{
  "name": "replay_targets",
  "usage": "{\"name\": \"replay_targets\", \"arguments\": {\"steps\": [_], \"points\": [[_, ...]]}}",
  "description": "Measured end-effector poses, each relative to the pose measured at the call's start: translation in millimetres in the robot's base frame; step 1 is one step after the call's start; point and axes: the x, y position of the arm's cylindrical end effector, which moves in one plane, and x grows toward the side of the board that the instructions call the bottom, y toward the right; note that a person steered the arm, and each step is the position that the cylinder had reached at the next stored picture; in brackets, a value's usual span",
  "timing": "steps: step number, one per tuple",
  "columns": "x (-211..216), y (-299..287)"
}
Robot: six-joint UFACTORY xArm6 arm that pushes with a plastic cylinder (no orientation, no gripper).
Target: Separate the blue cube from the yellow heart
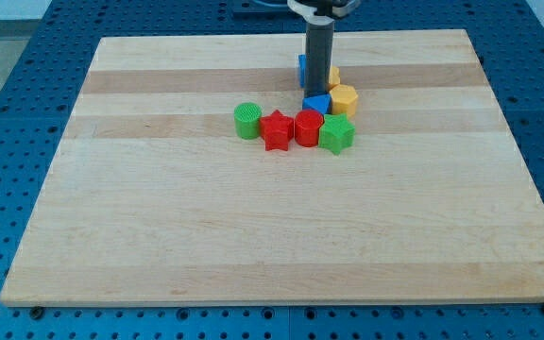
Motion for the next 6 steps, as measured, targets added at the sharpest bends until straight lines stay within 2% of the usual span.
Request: {"name": "replay_targets", "arguments": {"steps": [2,3,5,6], "points": [[0.0,-10.4],[20.9,-26.9],[-66.3,-26.8],[-66.3,-25.8]]}}
